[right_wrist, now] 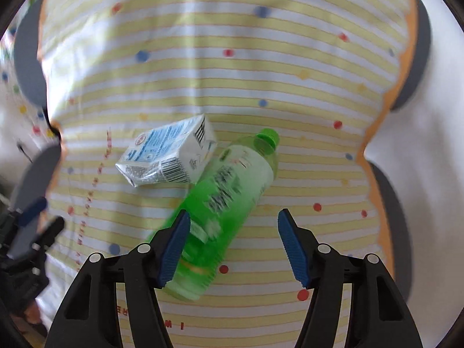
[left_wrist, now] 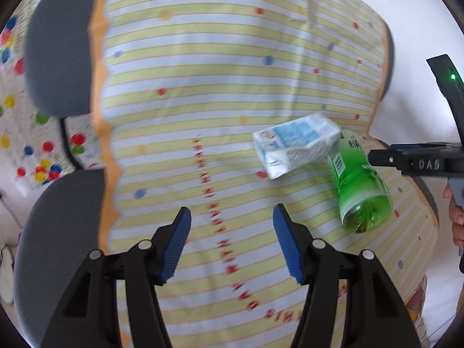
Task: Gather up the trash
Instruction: 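Grasp the green bottle with the right tool while the left tool grasps the blue-white milk carton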
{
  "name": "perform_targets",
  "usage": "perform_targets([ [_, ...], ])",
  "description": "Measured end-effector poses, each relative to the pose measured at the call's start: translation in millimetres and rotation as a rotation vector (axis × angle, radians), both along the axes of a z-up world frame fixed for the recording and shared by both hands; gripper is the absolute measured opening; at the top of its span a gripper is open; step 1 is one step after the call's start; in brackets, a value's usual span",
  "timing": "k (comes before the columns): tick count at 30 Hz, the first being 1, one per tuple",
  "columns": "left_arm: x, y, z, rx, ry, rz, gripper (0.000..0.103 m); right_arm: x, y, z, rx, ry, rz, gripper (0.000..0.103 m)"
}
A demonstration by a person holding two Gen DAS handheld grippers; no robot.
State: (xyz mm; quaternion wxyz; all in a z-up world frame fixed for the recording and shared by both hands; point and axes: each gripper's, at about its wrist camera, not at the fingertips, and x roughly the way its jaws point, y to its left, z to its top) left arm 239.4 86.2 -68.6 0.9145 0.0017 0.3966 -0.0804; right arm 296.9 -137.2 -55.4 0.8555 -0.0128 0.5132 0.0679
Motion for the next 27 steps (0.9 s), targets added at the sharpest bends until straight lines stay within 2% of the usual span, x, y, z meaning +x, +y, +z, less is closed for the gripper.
perform_targets([
  [2, 8, -14, -2, 0.031, 0.011, -0.033, 0.058, 4, -19, -6, 0.083, 0.008, -0.045, 0.065],
  [4, 14, -26, -2, 0.044, 0.012, -0.065, 0.058, 8, -29, -17, 0.117, 0.034, -0.081, 0.065],
  [6, 20, -36, -1, 0.052, 0.010, -0.090, 0.063, 11, -38, -29, 0.143, 0.051, -0.112, 0.067],
  [7, 23, -39, -1, 0.048, 0.008, -0.097, 0.066, 12, -40, -34, 0.159, 0.055, -0.112, 0.069],
  [10, 40, -45, -1, 0.004, 0.016, -0.090, 0.066, 15, -43, -44, 0.175, 0.065, -0.096, 0.068],
  [12, 53, -49, -2, -0.036, 0.026, -0.087, 0.066, 13, -41, -44, 0.153, 0.052, -0.070, 0.067],
  [15, 72, -61, -9, -0.044, 0.050, -0.099, 0.066, 9, -43, -41, 0.046, 0.036, -0.027, 0.066],
  [17, 82, -67, -17, -0.043, 0.079, -0.105, 0.056, 5, -51, -39, 0.017, 0.033, -0.007, 0.066],
  [20, 86, -72, -26, -0.084, 0.129, -0.121, 0.045, 0, -63, -37, 0.012, 0.025, 0.004, 0.065],
  [22, 80, -81, -29, -0.105, 0.136, -0.167, 0.039, -4, -69, -36, -0.009, 0.007, 0.006, 0.064],
  [23, 75, -88, -31, -0.107, 0.142, -0.201, 0.038, -6, -70, -35, -0.022, -0.002, 0.007, 0.064],
  [24, 72, -93, -32, -0.109, 0.144, -0.231, 0.038, -7, -71, -34, -0.032, -0.013, 0.010, 0.059],
  [27, 60, -117, -33, -0.090, 0.141, -0.352, 0.038, -10, -81, -31, -0.042, -0.025, 0.011, 0.058],
])
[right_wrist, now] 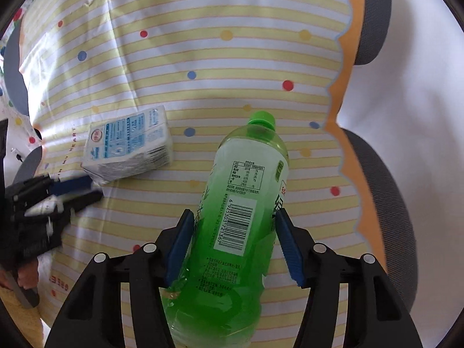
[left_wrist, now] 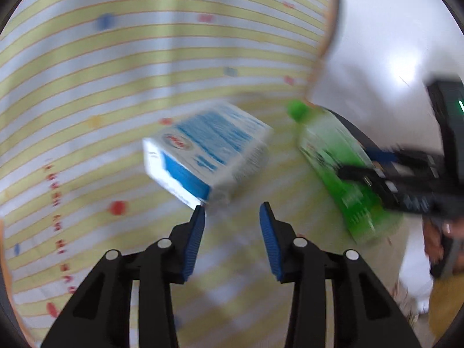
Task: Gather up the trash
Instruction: 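Grasp the green bottle with the right tool while the left tool grasps the blue-white milk carton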
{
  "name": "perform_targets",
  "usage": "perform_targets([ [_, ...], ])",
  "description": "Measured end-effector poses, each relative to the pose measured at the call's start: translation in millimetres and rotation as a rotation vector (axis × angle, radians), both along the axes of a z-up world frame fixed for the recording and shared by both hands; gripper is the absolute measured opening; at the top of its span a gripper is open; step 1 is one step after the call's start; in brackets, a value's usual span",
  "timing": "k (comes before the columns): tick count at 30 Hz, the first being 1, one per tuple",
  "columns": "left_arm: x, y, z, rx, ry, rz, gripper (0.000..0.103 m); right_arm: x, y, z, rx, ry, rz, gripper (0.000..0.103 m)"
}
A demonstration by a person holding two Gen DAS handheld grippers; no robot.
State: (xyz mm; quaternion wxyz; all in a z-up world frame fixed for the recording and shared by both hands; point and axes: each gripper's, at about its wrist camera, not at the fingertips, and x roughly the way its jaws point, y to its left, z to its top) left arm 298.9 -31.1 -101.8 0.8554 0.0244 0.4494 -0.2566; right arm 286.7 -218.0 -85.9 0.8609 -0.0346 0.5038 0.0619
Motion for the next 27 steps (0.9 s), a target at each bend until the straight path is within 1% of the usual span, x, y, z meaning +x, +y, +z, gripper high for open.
perform_targets([
  [1, -4, -5, 3, 0.022, -0.032, -0.008, 0.043, 0, -2, 0, -0.008, 0.000, 0.001, 0.058],
  [2, -7, -6, 6, 0.048, -0.064, 0.002, 0.064, -2, -4, 1, -0.025, -0.002, 0.000, 0.058],
  [4, -7, -3, 13, 0.071, -0.125, 0.051, 0.088, -2, -10, 0, -0.048, -0.009, -0.002, 0.058],
  [6, -6, 3, 19, 0.067, -0.166, 0.076, 0.092, -2, -14, 0, -0.027, -0.007, -0.003, 0.058],
  [7, -3, 5, 20, 0.061, -0.168, 0.078, 0.097, -2, -17, 0, -0.015, -0.006, -0.005, 0.058],
  [9, 7, 8, 20, 0.054, -0.167, 0.069, 0.097, 1, -22, 0, 0.000, -0.007, -0.006, 0.058],
  [11, 20, 8, 17, 0.069, -0.158, 0.032, 0.097, 3, -24, -1, 0.017, -0.006, -0.008, 0.058],
  [14, 33, -5, 9, 0.116, -0.154, -0.016, 0.096, 5, -25, -3, 0.035, -0.005, -0.005, 0.058],
  [18, 47, -14, 0, 0.117, -0.141, -0.090, 0.096, 11, -22, -6, 0.062, 0.000, -0.005, 0.058],
  [21, 54, -25, -7, 0.144, -0.119, -0.120, 0.096, 11, -23, -7, 0.076, 0.002, -0.007, 0.058],
  [22, 56, -27, -9, 0.144, -0.114, -0.119, 0.095, 11, -24, -6, 0.082, 0.003, -0.009, 0.058],
  [23, 54, -28, -10, 0.141, -0.111, -0.118, 0.084, 10, -24, -7, 0.087, 0.004, -0.011, 0.058],
  [24, 55, -28, -11, 0.139, -0.102, -0.108, 0.082, 9, -25, -6, 0.091, 0.005, -0.012, 0.058],
  [26, 51, -29, -9, 0.136, -0.111, -0.088, 0.074, 5, -26, -5, 0.095, 0.008, -0.011, 0.058],
  [27, 46, -30, -8, 0.152, -0.120, -0.078, 0.073, 2, -27, -4, 0.095, 0.009, -0.010, 0.058],
])
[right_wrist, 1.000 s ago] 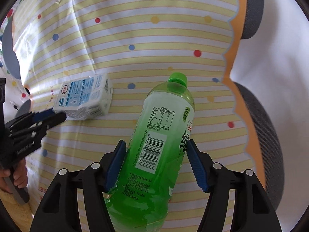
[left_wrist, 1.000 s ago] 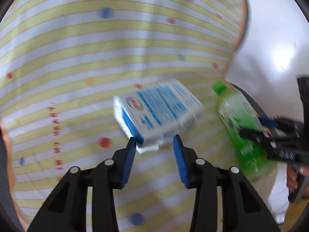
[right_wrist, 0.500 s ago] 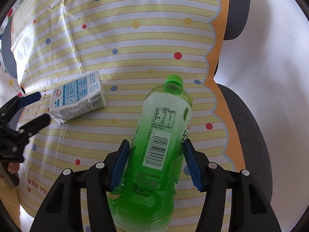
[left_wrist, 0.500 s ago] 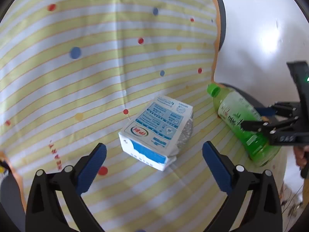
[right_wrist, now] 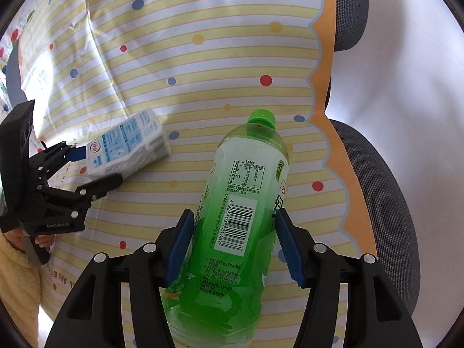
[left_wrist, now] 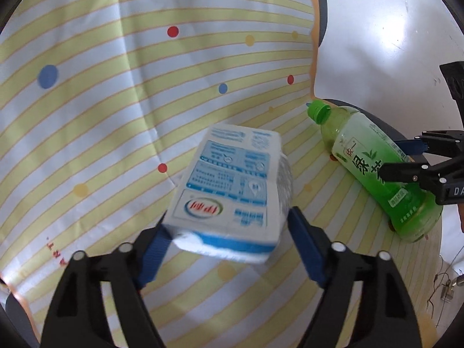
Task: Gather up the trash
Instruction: 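Grasp the green bottle with the right tool while the left tool grasps the blue-white milk carton, then carry bottle and milk carton to the pink bin and release both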
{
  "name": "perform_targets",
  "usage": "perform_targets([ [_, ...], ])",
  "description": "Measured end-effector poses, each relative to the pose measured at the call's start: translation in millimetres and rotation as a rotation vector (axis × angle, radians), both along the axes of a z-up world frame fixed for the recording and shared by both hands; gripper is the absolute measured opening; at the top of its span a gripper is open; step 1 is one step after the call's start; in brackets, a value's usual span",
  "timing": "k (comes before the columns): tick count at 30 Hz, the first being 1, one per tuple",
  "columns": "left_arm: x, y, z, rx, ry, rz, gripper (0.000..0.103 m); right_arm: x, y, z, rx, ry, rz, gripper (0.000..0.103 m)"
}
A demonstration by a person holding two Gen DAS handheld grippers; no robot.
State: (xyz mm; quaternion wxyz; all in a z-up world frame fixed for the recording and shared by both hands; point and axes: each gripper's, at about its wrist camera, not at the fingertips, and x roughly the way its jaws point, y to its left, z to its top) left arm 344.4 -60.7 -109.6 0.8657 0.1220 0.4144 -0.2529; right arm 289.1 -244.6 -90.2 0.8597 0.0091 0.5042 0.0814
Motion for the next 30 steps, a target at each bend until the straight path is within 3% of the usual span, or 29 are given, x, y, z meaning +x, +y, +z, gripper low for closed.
perform_targets([
  [2, -12, -5, 1, 0.034, -0.026, 0.032, 0.071, -8, -1, 1, 0.002, -0.007, -0.003, 0.057],
  [7, -63, -2, 20, -0.038, -0.048, 0.107, 0.070, -50, -6, 5, 0.018, -0.038, -0.044, 0.055],
  [12, -131, -12, 40, -0.041, -0.051, 0.183, 0.070, -102, -14, 16, 0.030, -0.091, -0.098, 0.053],
  [17, -191, -20, 52, -0.078, -0.071, 0.204, 0.071, -126, -14, 9, 0.053, -0.025, -0.100, 0.054],
  [22, -216, -15, 51, -0.093, -0.046, 0.228, 0.071, -107, -4, 9, 0.062, 0.065, -0.082, 0.058],
  [25, -222, -7, 49, -0.103, -0.039, 0.245, 0.071, -85, -8, -1, 0.105, 0.120, -0.133, 0.063],
  [30, -207, 2, 38, -0.088, -0.023, 0.270, 0.071, -80, -10, -7, 0.134, 0.118, -0.161, 0.058],
])
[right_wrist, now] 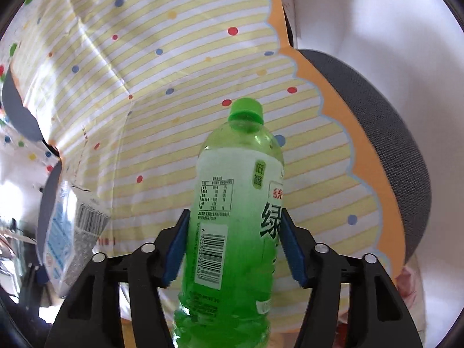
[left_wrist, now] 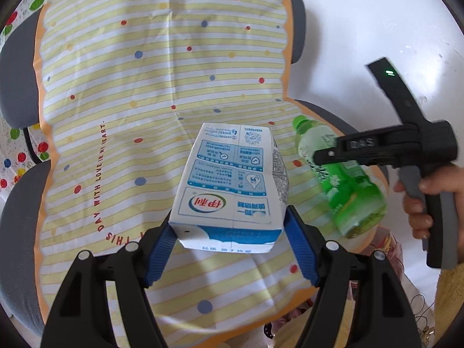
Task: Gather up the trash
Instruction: 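Carry bottle and milk carton to the pink bin and release both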
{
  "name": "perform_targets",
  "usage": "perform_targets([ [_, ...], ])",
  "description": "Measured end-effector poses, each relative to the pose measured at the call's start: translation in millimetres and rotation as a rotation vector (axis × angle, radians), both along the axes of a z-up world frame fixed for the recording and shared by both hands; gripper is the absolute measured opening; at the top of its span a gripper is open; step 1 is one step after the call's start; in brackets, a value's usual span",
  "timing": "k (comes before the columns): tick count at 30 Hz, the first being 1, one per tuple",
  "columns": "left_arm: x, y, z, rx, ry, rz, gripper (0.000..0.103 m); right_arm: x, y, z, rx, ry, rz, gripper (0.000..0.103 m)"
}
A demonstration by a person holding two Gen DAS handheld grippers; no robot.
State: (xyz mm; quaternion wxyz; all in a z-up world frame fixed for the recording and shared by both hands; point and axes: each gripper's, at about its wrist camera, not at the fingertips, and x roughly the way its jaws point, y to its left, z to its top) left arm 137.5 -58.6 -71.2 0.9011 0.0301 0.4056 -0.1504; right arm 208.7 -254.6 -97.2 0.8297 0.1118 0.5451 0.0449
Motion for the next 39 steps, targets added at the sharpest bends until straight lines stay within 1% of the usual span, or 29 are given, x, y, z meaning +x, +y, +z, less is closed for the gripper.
perform_targets([
  [3, 10, 7, -7, -0.012, 0.033, 0.019, 0.071, -23, 1, 8, 0.007, -0.072, 0.033, 0.057],
  [4, 7, 7, -8, -0.013, 0.035, 0.020, 0.071, -41, 1, 17, -0.002, -0.121, 0.041, 0.057],
  [6, -2, 4, -7, -0.016, 0.035, 0.003, 0.071, -70, -5, 30, 0.004, -0.190, 0.040, 0.057],
  [7, -9, -1, -7, -0.012, 0.036, -0.008, 0.071, -93, -12, 39, 0.011, -0.241, 0.034, 0.057],
  [10, -32, -19, -2, -0.029, 0.028, -0.055, 0.071, -150, -38, 52, 0.004, -0.327, -0.014, 0.057],
  [13, -59, -47, 5, -0.056, 0.004, -0.133, 0.071, -199, -67, 51, -0.040, -0.369, -0.086, 0.058],
  [16, -86, -86, 9, -0.067, -0.029, -0.222, 0.071, -240, -97, 39, -0.093, -0.366, -0.168, 0.058],
  [19, -110, -127, 3, -0.060, -0.065, -0.318, 0.071, -268, -119, 26, -0.129, -0.374, -0.234, 0.058],
  [20, -116, -141, 0, -0.051, -0.069, -0.346, 0.071, -280, -130, 22, -0.147, -0.379, -0.275, 0.058],
  [23, -125, -172, -12, -0.059, -0.022, -0.409, 0.071, -296, -154, 15, -0.158, -0.399, -0.353, 0.058],
  [25, -127, -183, -15, -0.046, -0.017, -0.427, 0.071, -301, -168, 11, -0.159, -0.412, -0.386, 0.058],
  [27, -127, -193, -18, -0.039, -0.008, -0.436, 0.071, -301, -176, 6, -0.158, -0.437, -0.403, 0.059],
  [29, -125, -198, -19, -0.033, -0.002, -0.441, 0.071, -296, -181, -5, -0.146, -0.455, -0.406, 0.062],
  [30, -124, -199, -21, -0.023, -0.001, -0.441, 0.071, -292, -183, -14, -0.159, -0.439, -0.405, 0.071],
  [31, -125, -202, -22, -0.015, 0.003, -0.440, 0.071, -285, -185, -27, -0.208, -0.381, -0.425, 0.079],
  [32, -126, -204, -25, -0.007, 0.011, -0.442, 0.071, -283, -187, -36, -0.239, -0.343, -0.444, 0.079],
  [33, -126, -205, -28, 0.002, 0.017, -0.441, 0.071, -284, -188, -39, -0.235, -0.334, -0.450, 0.079],
  [36, -128, -208, -35, 0.032, 0.036, -0.454, 0.071, -292, -196, -43, -0.168, -0.313, -0.464, 0.079],
  [39, -129, -213, -47, 0.062, 0.070, -0.482, 0.071, -299, -197, -40, -0.138, -0.293, -0.442, 0.078],
])
